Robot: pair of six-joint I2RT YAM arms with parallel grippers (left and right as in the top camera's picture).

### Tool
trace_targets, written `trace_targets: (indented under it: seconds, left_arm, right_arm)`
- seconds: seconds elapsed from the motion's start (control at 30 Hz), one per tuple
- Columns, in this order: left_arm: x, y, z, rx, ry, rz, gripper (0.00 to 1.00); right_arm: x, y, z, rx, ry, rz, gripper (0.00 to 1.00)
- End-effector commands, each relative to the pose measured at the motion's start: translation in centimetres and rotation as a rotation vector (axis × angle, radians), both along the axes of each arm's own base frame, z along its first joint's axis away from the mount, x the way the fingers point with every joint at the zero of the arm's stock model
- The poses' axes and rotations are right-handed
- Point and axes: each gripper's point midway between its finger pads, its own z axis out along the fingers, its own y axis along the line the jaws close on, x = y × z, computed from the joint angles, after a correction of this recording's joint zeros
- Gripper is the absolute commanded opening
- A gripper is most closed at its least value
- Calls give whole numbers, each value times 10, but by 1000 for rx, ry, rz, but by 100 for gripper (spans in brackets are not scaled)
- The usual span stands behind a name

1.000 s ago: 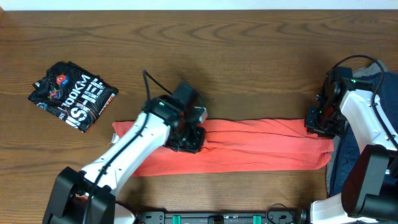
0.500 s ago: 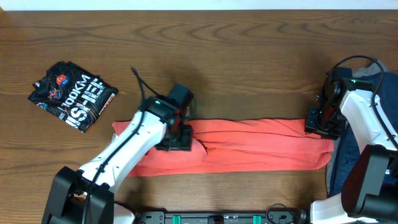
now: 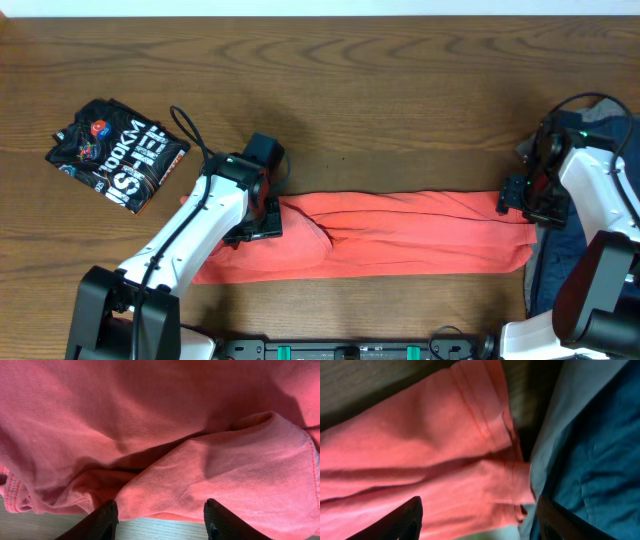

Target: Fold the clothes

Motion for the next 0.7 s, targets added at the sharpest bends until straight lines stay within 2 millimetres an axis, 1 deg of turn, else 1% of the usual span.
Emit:
trace_targets:
  seconds: [0.0,0.07,0.23,0.4,0.53,0.67]
  left_arm:
    - [0,5,-1,21,-4,26,57]
    - [2,4,-1,17,-11,26,57]
    - [4,4,-3,13,-21,26,58]
    - [-2,6,-20,13,-21,33,58]
    - [-4,7,-33,9,-34,45,58]
    - [-3,6,-46,-5,-66,45,58]
  right_arm:
    - [-8,6,-15,69,17,64,73]
    - [-9,4,-23,67,11,60,74]
    - [-6,3,-28,67,-5,56,77]
    - [-6,10,-28,107,-13,54,76]
    - [-6,10,-30,105,-16,54,73]
    - [-5,10,-39,98,-36,48,72]
